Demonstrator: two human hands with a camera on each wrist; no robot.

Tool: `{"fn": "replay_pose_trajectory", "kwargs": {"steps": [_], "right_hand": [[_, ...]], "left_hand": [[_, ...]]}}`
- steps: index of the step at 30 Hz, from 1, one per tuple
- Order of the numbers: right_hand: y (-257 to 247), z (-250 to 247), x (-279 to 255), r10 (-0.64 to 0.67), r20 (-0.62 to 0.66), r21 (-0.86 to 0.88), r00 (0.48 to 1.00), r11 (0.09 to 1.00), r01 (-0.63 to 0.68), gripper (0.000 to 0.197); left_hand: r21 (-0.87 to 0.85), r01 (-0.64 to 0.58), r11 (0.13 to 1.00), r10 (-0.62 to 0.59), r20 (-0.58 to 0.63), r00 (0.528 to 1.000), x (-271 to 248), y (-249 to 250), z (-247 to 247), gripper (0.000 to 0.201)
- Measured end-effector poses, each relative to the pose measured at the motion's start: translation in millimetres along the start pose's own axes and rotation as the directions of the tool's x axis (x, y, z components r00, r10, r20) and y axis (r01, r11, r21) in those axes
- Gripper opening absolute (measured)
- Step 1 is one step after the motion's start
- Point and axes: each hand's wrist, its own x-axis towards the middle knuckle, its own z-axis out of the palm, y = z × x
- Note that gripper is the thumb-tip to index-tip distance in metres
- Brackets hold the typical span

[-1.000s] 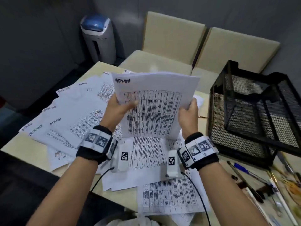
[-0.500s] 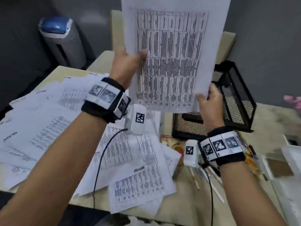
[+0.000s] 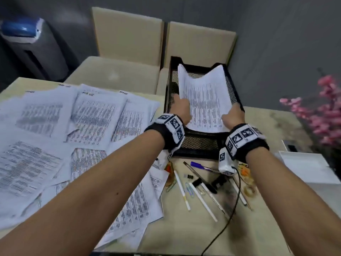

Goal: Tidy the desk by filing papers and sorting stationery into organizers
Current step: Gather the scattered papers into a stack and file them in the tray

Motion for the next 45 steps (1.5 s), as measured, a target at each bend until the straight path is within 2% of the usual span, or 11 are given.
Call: {"fn": "replay_pose_trajectory", "kwargs": {"steps": [4,7,10,13,16,21,26,32,36,41,45], "right_hand": [[7.5,10.3,-0.8,-0.058,-0.03,-0.075,0.998,0.996,0.055,0.056],[-0.7,14.6,-13.6,-0.149,-0.177,-0.09,0.973,0.987,0.134,0.057],[-33.9,25.2,-44.7,-0.291,-0.348,0.036,0.891,0.946,0.323,0.053],[-76.5,53.5,-90.2,-0.449,-0.436,0.18,0.78,0.806,0.564,0.044],[-106.7,106.2,-125.5,-0.586,-0.245,0.3,0.773,0.712,0.635,0.028],[-120.3,207.0,-149.8,-0.514,0.348,0.191,0.784,0.858,0.477,0.023],[-141.4,273.0,-138.6,-0.24,0.442,0.035,0.864,0.968,0.25,0.032],[-182.0,308.3,-127.9,-0.045,0.475,0.085,0.879,0.996,0.005,0.059],[-195.5,305.7,-124.8,-0.141,0.188,0.09,0.972,0.988,0.126,0.03],[-231.2,254.1,-131.8,-0.274,-0.22,0.306,0.936,0.892,0.333,0.027],[-260.1,252.0,-124.8,-0.18,-0.268,0.579,0.946,0.755,0.308,0.021]], "left_hand": [[0.159,0.027,0.987,-0.039,0.068,0.997,-5.2,-7.5,9.2,0.035],[0.085,-0.156,0.984,0.162,-0.063,0.985,-17.6,-19.5,-2.2,0.049],[0.001,-0.247,0.969,0.237,-0.277,0.931,-36.5,-48.2,-33.5,0.052],[-0.115,-0.121,0.986,0.067,-0.392,0.917,-53.0,-109.3,-66.8,0.044],[-0.137,0.169,0.976,-0.208,-0.37,0.906,-70.4,-198.4,-90.6,0.04],[-0.003,0.643,0.766,-0.635,-0.16,0.756,-129.7,-353.3,-103.5,0.054],[0.07,0.799,0.598,-0.801,0.098,0.591,-190.4,-434.7,-74.6,0.103],[0.249,0.537,0.806,-0.584,0.195,0.788,-205.8,-436.0,-40.1,0.103],[0.134,0.532,0.836,-0.547,0.14,0.825,-208.3,-458.5,-59.1,0.106],[-0.251,0.882,0.399,-0.916,-0.146,0.373,-209.0,-471.3,-75.4,0.115],[-0.441,0.798,0.41,-0.907,-0.107,0.407,-193.7,-474.0,-77.5,0.057]]}}
